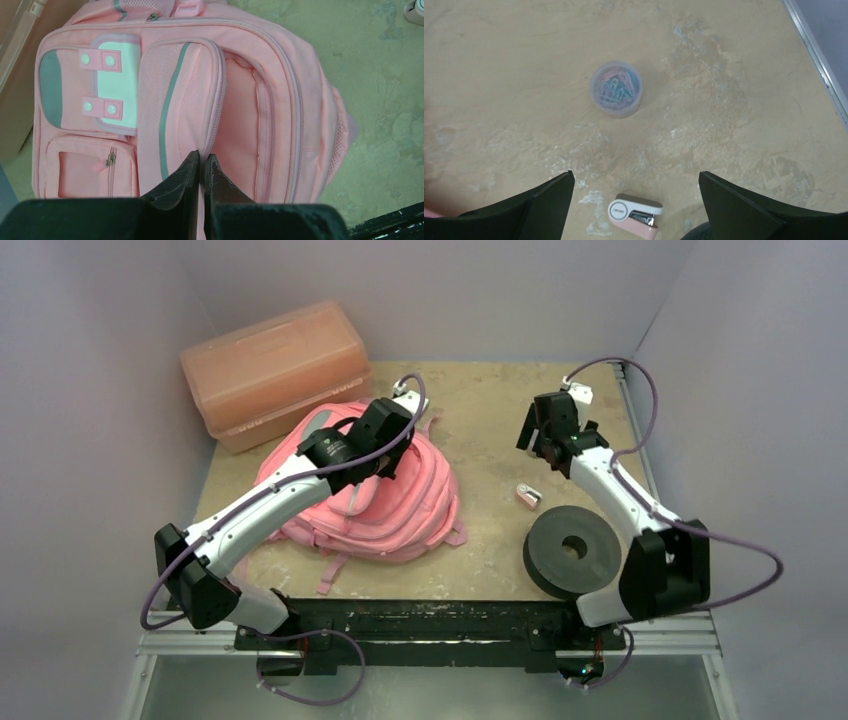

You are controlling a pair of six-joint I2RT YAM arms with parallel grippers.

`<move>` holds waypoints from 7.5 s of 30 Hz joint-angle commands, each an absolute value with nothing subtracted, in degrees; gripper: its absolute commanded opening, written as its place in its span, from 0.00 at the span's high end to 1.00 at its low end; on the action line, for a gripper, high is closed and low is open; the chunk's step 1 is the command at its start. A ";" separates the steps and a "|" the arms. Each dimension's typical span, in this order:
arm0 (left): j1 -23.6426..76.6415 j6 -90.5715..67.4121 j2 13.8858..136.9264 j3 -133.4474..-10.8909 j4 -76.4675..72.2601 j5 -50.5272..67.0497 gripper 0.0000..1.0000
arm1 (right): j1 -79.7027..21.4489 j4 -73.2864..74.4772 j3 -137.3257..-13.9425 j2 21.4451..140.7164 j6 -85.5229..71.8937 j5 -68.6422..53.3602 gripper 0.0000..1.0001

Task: Pack the student bag
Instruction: Place the stationery in the student bag, then pick up the stationery from the center of the board, then place the stationery in the student bag, then pick up the stationery from the center of the board, then place the stationery in the student bag.

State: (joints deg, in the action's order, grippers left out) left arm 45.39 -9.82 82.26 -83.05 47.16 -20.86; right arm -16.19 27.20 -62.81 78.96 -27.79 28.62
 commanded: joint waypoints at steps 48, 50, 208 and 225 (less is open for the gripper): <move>46.89 -9.59 82.70 -85.85 42.80 -21.31 1.00 | -10.24 8.86 -65.13 93.99 -18.89 16.26 0.57; 46.92 -9.73 82.50 -86.08 43.02 -21.27 1.00 | -10.99 8.19 -63.01 90.32 -17.29 11.40 0.58; 47.38 -11.77 78.06 -81.58 37.96 -22.92 1.00 | -15.41 19.06 -61.80 89.12 -17.43 -6.04 0.78; 47.37 -11.95 74.16 -79.75 35.81 -25.22 1.00 | -36.47 -30.30 -51.78 84.04 -59.03 -24.72 0.72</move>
State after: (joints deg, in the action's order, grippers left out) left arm 46.65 -11.00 78.98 -78.83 42.70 -23.64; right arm -33.50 -16.64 -52.93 82.89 -50.96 -29.58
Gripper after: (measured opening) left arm 0.031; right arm 0.397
